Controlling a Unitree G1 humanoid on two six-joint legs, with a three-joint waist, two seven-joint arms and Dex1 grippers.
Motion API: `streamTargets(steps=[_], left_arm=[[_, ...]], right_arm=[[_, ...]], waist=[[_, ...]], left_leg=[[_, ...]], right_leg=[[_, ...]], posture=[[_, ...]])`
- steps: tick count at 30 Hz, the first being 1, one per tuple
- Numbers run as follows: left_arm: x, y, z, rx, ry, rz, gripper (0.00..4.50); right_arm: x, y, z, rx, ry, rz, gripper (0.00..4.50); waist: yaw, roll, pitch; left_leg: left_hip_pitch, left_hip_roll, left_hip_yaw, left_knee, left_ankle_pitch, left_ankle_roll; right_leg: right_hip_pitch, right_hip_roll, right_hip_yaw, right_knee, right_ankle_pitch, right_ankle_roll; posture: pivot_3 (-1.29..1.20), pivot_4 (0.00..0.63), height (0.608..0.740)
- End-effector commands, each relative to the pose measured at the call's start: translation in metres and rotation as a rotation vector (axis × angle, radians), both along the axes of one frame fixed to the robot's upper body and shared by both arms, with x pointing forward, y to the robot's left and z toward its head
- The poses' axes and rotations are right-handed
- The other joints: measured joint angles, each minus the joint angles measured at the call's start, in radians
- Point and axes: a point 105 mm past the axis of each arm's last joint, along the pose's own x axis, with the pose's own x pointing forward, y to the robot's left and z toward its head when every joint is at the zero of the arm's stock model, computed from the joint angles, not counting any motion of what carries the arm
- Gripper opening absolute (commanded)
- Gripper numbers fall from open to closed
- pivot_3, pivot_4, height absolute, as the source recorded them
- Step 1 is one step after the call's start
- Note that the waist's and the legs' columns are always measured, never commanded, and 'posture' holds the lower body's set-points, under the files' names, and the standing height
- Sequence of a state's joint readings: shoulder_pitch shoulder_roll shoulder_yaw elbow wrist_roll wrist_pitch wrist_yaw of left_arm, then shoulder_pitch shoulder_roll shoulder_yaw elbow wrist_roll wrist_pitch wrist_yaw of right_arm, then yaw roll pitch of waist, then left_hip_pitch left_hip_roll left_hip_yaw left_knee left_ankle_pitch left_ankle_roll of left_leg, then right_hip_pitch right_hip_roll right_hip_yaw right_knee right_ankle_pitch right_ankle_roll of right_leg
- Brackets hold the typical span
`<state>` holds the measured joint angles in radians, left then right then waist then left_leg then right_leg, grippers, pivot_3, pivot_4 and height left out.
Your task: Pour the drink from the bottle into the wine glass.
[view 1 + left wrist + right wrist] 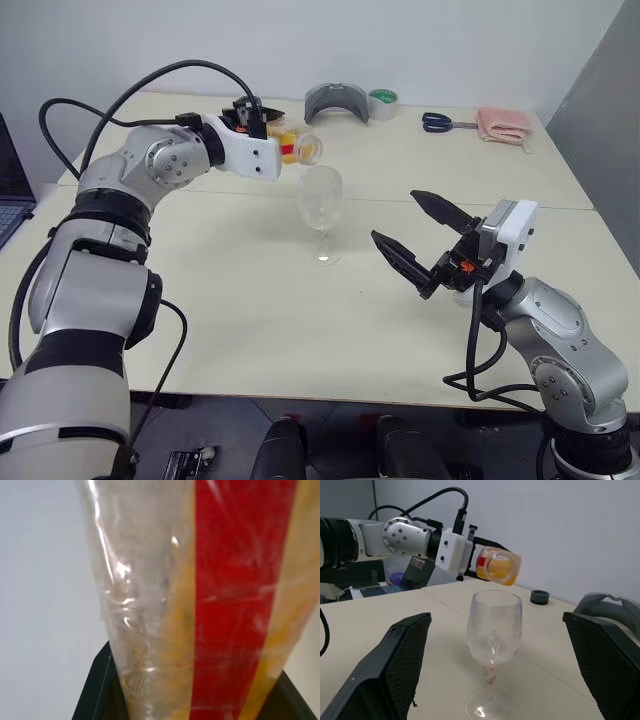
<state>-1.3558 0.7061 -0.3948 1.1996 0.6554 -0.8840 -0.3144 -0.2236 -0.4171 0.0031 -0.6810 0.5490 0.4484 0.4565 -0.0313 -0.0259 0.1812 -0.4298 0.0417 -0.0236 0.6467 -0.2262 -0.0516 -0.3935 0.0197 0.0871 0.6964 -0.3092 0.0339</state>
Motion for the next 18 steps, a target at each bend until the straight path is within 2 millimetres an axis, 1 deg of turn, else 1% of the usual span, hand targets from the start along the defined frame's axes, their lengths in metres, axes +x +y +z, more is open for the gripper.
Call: streamTargets(steps=[1, 18], left_arm=[[-0.0033, 0.0026, 0.0277, 0.001, -0.094, 0.000, 1.64], [-0.0037, 0.0040, 0.0371, 0.061, -0.153, 0.007, 1.64]], right_arm=[[-0.0049, 0.0012, 0.0069, 0.004, -0.039, 0.013, 4.50], [-0.0048, 0.0007, 0.0075, -0.001, -0.041, 0.018, 4.50]], waist=[[0.000, 0.000, 0.000], [0.000, 0.000, 0.000]], left_leg=[[0.000, 0.000, 0.000, 0.000, 0.000, 0.000], [0.000, -0.001, 0.000, 0.000, 0.000, -0.001]], right_leg=[[0.000, 0.000, 0.000, 0.000, 0.000, 0.000], [-0.001, -0.001, 0.000, 0.001, 0.000, 0.000]], posture=[[0.00, 0.150, 0.740], [0.00, 0.150, 0.740]])
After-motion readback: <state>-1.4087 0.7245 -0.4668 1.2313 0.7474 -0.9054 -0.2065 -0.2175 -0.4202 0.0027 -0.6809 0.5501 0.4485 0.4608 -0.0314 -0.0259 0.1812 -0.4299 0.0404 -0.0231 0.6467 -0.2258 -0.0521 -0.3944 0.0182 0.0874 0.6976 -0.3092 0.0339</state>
